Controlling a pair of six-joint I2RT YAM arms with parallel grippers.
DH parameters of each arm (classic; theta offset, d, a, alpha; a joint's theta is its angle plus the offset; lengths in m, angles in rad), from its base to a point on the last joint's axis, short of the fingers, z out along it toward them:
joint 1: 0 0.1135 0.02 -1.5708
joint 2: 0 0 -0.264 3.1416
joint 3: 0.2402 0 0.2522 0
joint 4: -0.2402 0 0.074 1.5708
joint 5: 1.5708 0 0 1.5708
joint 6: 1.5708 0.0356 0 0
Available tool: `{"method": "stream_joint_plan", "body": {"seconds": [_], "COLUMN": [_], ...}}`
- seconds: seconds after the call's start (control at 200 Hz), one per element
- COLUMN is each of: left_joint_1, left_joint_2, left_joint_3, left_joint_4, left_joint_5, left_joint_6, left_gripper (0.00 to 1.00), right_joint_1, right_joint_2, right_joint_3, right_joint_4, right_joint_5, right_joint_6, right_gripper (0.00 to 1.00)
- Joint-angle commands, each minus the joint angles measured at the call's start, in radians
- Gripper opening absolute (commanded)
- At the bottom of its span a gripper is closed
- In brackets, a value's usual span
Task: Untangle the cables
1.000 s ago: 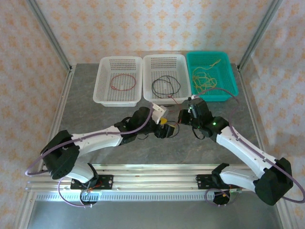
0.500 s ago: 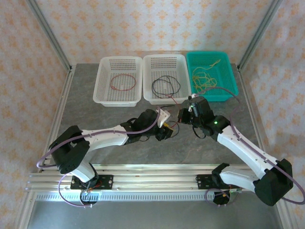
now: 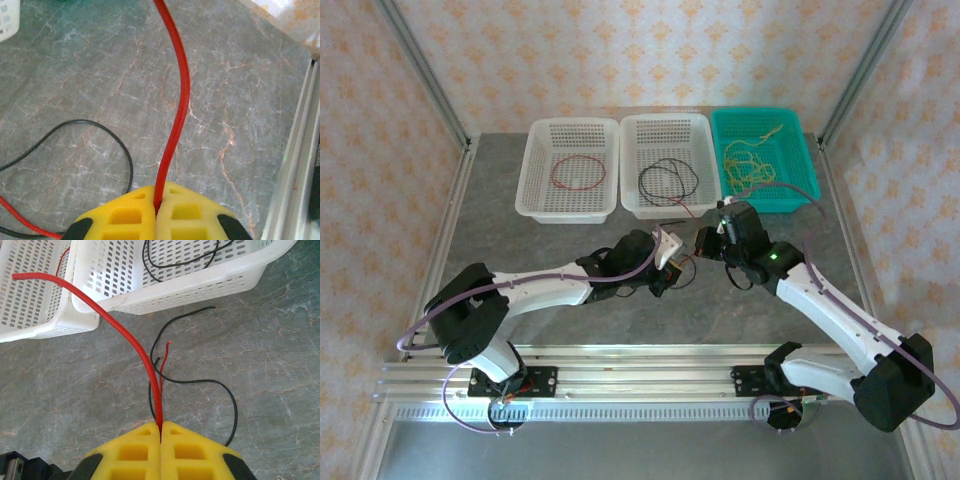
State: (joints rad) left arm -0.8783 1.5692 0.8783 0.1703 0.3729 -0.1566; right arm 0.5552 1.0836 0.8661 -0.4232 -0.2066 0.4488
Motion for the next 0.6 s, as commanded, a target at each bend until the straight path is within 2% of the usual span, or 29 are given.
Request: {"method": "stream_joint_plan", "body": {"seconds": [0.0, 0.04, 0.17, 0.25, 0.396, 0.501, 0.596], "left_joint_1": [-0.007, -0.008, -0.008, -0.008, -0.001, 0.024, 0.053], "left_joint_2": [-0.03, -0.048, -0.128, -0.183, -0.274, -0.337, -0.381], "left_joint_3": [0.026, 0.024, 0.015, 0.001, -0.011, -0.039, -0.046], "left_joint_4": [-0.014, -0.018, -0.028, -0.018, 0.002, 0.084, 0.119], "left_joint_5": [-0.046, -0.05, -0.058, -0.057, -0.098, -0.05, -0.015], "left_joint_6": [0.005, 0.001, -0.019, -0.041, -0.095, -0.166, -0.214], "left_gripper": [0.0, 0.0, 0.0, 0.0, 0.0, 0.0, 0.0], "right_joint_1": [-0.003, -0.002, -0.003, -0.002, -0.003, -0.003, -0.003], "right_joint_2": [-0.033, -0.048, -0.107, -0.145, -0.198, -0.233, -0.243], "right_joint_3": [0.041, 0.043, 0.056, 0.05, 0.015, -0.045, -0.087], "right_joint_4": [-0.007, 0.003, 0.031, 0.048, 0.06, 0.071, 0.075], "right_joint_5": [0.041, 0.053, 0.112, 0.157, 0.262, 0.347, 0.375], "right_joint_6": [-0.007, -0.012, -0.036, -0.047, -0.052, -0.039, -0.036], "right_gripper": [0.0, 0.01, 0.23, 0.33, 0.35, 0.35, 0.35]}}
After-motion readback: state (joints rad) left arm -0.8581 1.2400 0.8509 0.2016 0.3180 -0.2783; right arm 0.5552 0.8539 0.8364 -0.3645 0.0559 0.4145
